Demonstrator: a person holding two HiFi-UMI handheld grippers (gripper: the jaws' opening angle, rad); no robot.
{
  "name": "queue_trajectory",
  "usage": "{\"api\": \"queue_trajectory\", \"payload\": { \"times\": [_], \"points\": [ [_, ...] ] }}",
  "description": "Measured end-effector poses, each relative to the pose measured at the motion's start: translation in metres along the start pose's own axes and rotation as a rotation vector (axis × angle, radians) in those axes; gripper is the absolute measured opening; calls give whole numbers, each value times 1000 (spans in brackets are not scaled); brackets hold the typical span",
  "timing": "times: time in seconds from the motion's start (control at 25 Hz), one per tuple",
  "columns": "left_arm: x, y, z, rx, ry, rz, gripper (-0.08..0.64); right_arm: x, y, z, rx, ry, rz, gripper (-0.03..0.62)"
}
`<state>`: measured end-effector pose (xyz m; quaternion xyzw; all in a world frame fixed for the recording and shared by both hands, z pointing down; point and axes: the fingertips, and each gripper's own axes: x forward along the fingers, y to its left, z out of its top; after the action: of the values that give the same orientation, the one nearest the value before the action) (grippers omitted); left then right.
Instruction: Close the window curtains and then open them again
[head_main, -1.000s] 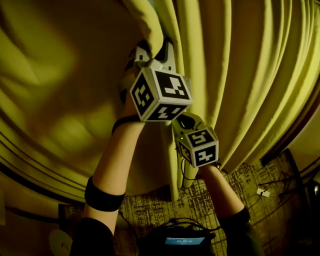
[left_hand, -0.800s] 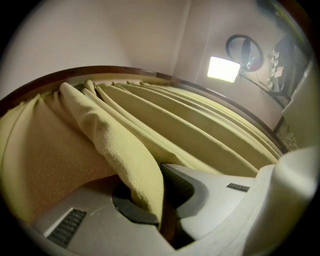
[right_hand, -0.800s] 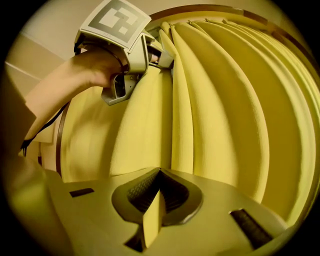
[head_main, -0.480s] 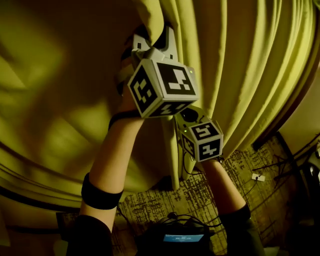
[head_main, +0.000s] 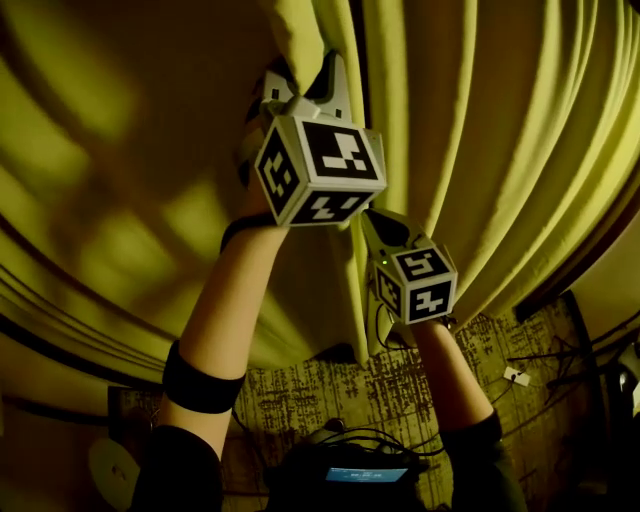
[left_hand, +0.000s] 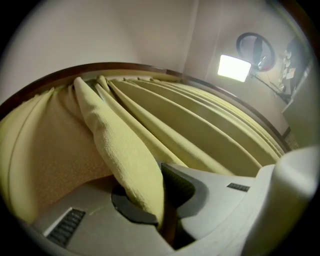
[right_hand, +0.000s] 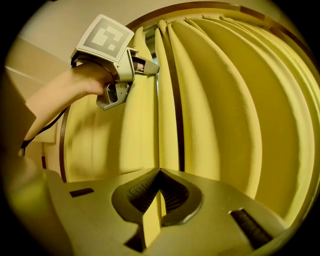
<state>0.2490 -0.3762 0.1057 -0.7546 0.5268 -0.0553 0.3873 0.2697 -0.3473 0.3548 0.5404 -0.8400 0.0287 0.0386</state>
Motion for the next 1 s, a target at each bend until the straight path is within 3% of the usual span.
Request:
{"api": "queue_trajectory", "payload": {
  "times": [0.16, 0.28, 0.4, 0.72, 1.0],
  "points": [
    [-33, 16, -10, -66, 53, 65, 77, -28, 9, -10, -1, 4, 63, 15],
    [-85, 41, -29, -149, 66, 166, 89, -46, 11, -36, 9, 21, 94, 15],
    [-154, 54, -66, -210, 174, 256, 92, -69, 22, -58, 40, 41, 149, 15],
    [-296, -35, -160, -352, 536, 231, 115, -113, 21, -109, 100, 89, 227, 15],
    [-382, -76, -185, -452, 658, 152, 115, -145, 56, -138, 119, 138, 237, 15]
  ]
}}
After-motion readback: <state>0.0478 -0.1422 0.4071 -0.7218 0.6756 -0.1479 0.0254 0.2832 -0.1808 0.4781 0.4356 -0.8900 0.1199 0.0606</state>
